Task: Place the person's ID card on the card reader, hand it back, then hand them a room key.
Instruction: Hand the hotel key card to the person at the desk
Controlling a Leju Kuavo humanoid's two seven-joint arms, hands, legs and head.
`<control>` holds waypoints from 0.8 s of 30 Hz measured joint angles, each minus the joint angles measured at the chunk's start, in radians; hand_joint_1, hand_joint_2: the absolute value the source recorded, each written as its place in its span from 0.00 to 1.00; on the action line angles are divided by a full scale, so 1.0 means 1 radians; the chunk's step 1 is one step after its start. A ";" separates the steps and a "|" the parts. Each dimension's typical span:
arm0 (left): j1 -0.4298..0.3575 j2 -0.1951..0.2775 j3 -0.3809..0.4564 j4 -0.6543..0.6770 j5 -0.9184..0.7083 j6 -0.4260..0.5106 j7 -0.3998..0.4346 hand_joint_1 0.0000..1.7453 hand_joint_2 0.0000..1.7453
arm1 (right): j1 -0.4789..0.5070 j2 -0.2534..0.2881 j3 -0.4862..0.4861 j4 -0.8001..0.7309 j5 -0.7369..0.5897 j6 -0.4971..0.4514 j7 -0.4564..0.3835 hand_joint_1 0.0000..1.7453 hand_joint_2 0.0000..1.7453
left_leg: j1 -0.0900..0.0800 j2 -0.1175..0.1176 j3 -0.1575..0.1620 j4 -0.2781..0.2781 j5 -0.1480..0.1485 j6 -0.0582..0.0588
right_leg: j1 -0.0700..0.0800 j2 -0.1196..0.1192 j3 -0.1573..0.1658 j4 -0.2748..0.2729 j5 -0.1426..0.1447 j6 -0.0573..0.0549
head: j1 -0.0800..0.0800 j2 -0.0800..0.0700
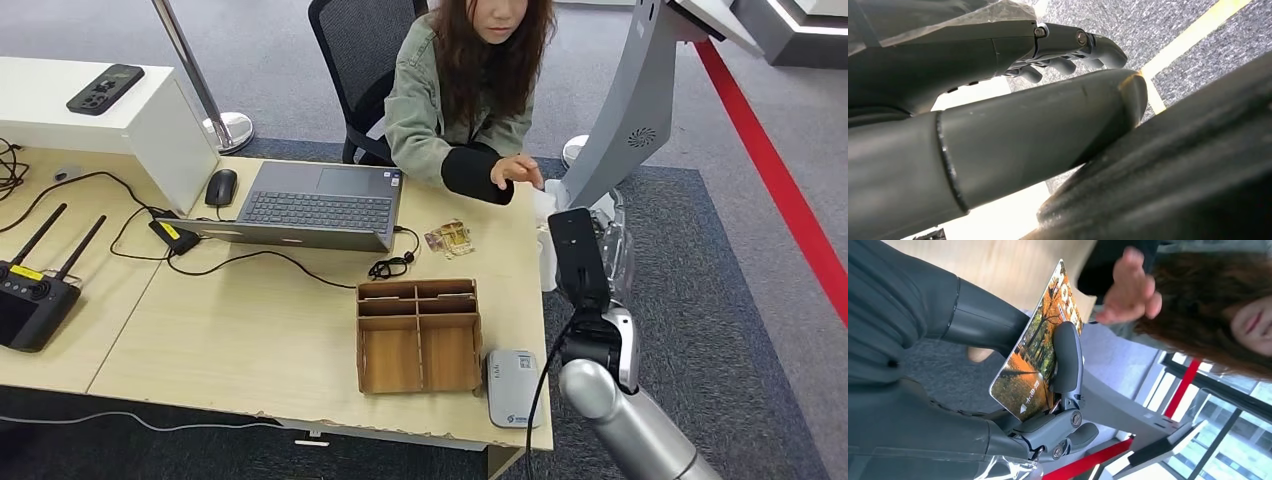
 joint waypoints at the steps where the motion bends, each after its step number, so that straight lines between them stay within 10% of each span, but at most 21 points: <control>1: 0.000 0.000 0.000 0.000 -0.002 -0.001 0.000 0.00 0.00 | -0.019 -0.001 0.010 0.000 -0.005 0.003 0.006 1.00 1.00 | 0.000 0.000 0.000 0.000 0.000 0.000 | 0.000 0.000 0.000 0.000 0.000 0.000 | 0.000 0.000; 15: -0.006 0.002 -0.010 0.004 -0.019 -0.011 0.000 0.00 0.00 | -0.149 0.026 0.123 0.076 -0.056 0.012 0.019 0.98 1.00 | 0.000 -0.001 -0.001 0.000 0.000 0.000 | 0.000 -0.001 -0.001 0.000 0.000 0.000 | 0.000 0.000; 20: -0.006 0.002 -0.010 0.004 -0.019 -0.011 -0.001 0.00 0.00 | -0.156 0.046 0.156 0.104 -0.074 0.008 -0.001 0.04 1.00 | 0.000 -0.003 -0.002 0.000 0.000 0.000 | 0.000 -0.002 -0.001 0.000 0.000 0.000 | 0.000 0.000; 24: -0.006 0.002 -0.010 0.004 -0.019 -0.011 -0.003 0.00 0.00 | -0.158 0.055 0.172 0.115 -0.116 0.009 -0.030 0.00 1.00 | 0.000 -0.002 -0.002 0.000 0.000 0.000 | 0.000 -0.002 -0.001 0.000 -0.001 0.000 | 0.000 0.000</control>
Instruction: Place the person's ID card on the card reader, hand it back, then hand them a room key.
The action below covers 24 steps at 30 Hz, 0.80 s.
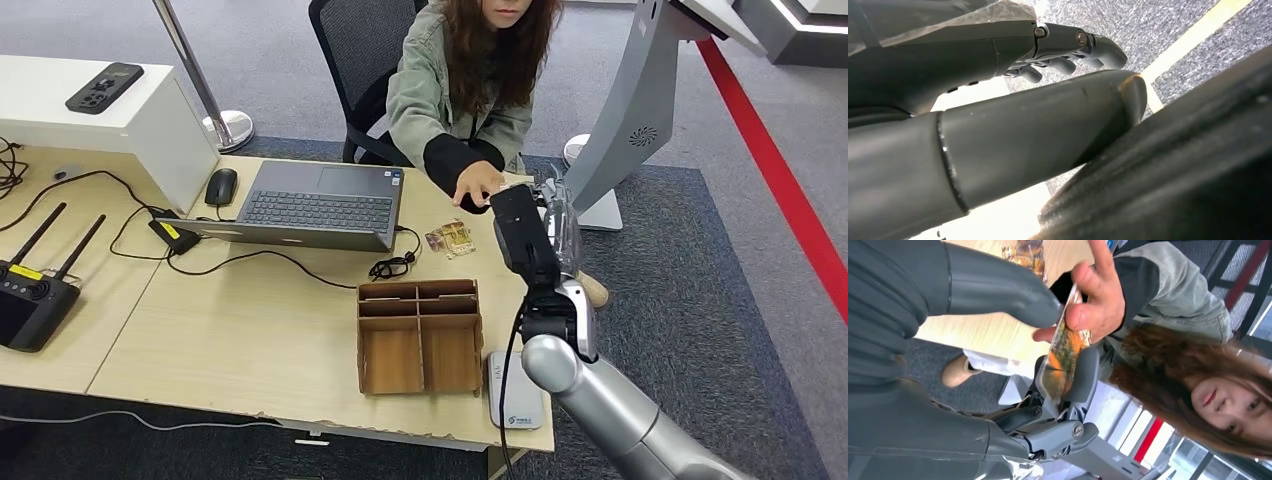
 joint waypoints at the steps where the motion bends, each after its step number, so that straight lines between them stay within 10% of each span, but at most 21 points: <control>1: 0.000 0.000 0.000 0.000 0.000 0.000 0.000 0.00 0.00 | 0.000 0.002 0.002 0.001 -0.013 0.000 -0.007 0.00 1.00 | 0.000 0.000 0.000 0.000 0.000 0.000 | 0.000 0.000 0.000 0.000 0.000 0.000 | 0.000 0.000; 10: 0.002 0.001 0.002 0.000 0.014 0.000 -0.007 0.00 0.00 | 0.001 -0.011 0.026 -0.064 -0.003 0.054 0.000 0.00 1.00 | 0.000 0.000 0.001 0.000 0.000 0.000 | 0.000 0.000 0.000 0.000 0.000 0.000 | 0.000 0.000; 24: 0.004 0.002 0.005 0.000 0.024 0.000 -0.009 0.00 0.00 | 0.018 -0.134 0.100 -0.261 0.227 0.386 0.188 0.00 1.00 | 0.000 0.001 0.001 0.000 0.000 0.000 | 0.000 0.001 0.000 0.000 0.000 0.000 | 0.000 0.000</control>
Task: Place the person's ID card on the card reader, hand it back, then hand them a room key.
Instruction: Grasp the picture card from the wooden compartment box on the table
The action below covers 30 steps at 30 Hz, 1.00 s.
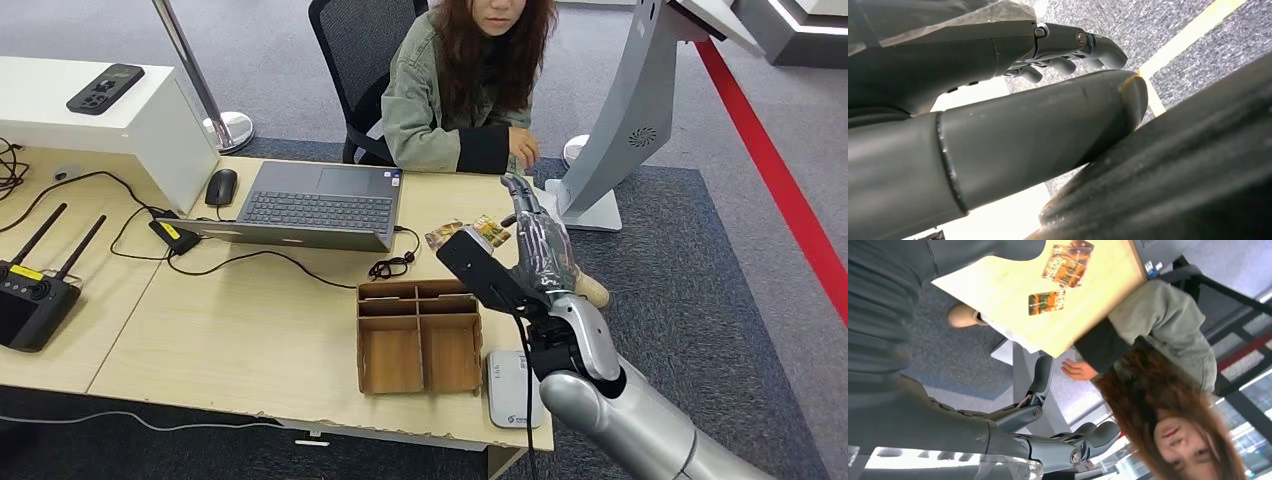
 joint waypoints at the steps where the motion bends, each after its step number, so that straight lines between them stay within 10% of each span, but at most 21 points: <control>1: 0.000 0.000 0.000 0.000 0.000 0.000 0.000 0.00 0.00 | -0.001 -0.003 0.008 -0.005 0.004 0.020 0.002 0.00 1.00 | 0.000 0.000 0.000 0.000 0.000 0.000 | 0.000 0.000 0.000 0.000 0.000 0.000 | 0.000 0.000; 30: 0.000 0.000 0.000 0.000 0.011 0.003 0.002 0.00 0.00 | -0.070 0.032 0.214 0.058 0.136 0.182 0.001 0.00 1.00 | 0.000 0.000 0.000 0.000 0.000 0.000 | 0.000 0.000 0.000 0.000 0.000 0.000 | 0.000 0.000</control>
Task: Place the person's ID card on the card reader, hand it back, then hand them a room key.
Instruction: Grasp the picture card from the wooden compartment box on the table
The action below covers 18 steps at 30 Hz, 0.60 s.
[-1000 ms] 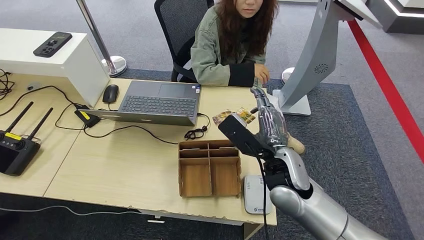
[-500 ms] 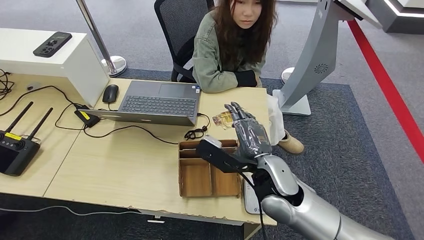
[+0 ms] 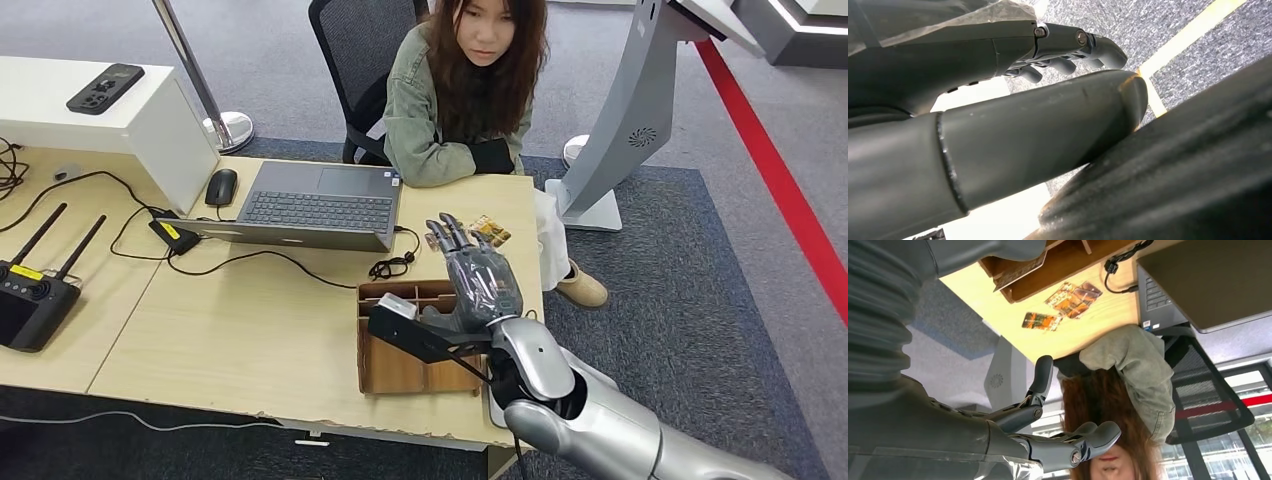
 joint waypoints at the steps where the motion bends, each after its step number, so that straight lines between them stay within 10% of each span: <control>1: 0.000 0.000 0.000 0.000 0.002 0.000 0.000 0.00 0.00 | -0.001 0.001 0.003 0.006 0.019 0.002 0.005 0.00 1.00 | 0.000 0.000 0.000 0.000 0.000 0.000 | 0.000 0.000 0.000 0.000 0.000 0.000 | 0.000 0.000; 18: 0.000 -0.002 0.001 0.000 0.014 0.002 0.004 0.00 0.00 | 0.000 0.007 0.018 0.084 0.100 0.037 0.032 0.00 1.00 | 0.000 0.000 0.000 0.000 0.000 0.000 | 0.000 0.000 0.000 0.000 0.000 0.000 | 0.000 0.000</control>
